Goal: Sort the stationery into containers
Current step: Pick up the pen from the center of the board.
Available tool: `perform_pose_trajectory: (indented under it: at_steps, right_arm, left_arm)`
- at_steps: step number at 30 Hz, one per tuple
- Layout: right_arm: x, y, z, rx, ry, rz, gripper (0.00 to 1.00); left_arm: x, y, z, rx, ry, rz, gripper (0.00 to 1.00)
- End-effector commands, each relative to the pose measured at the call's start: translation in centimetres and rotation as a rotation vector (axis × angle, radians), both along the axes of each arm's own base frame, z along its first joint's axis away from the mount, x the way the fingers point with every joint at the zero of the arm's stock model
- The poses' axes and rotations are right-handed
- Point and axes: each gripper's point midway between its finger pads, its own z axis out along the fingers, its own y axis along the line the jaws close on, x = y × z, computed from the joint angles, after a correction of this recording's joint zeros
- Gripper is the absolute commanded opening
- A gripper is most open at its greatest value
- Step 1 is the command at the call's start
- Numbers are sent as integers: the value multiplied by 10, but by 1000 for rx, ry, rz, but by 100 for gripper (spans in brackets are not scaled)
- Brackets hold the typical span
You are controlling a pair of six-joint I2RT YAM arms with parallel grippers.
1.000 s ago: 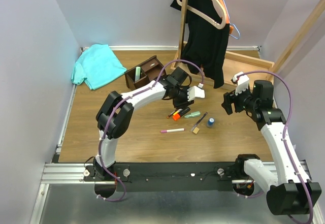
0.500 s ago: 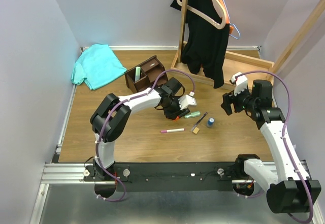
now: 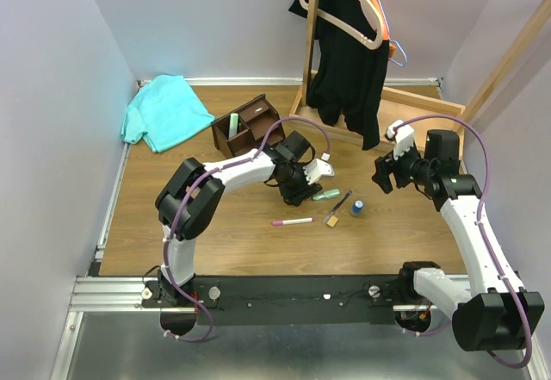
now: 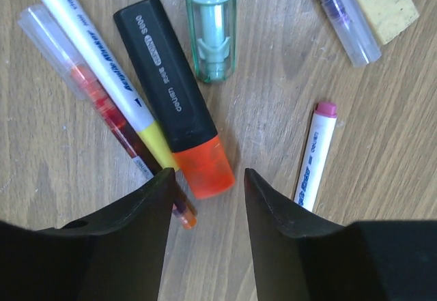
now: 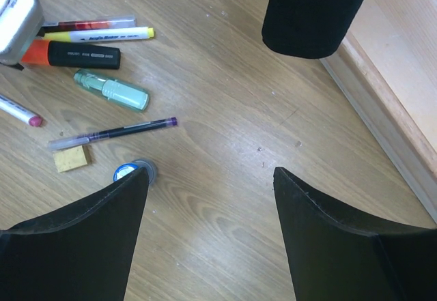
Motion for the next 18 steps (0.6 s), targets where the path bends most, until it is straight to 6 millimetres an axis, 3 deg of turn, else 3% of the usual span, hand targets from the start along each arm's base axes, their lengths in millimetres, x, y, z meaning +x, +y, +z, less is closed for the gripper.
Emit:
perform_pose_trajectory:
  at_steps: [1,14,18]
  right_arm:
    - [3,4,10,8,-14,36,82]
    - [-1,4,6,6,-14,40,82]
    - [-5,5,3,8,-12,40,82]
  left_arm:
    - [-7,-12,-4,-11,13,-2,55]
    - [0,-14,-28,68,-29,44,49]
    - [-4,-10,-26,81,-21,32,31]
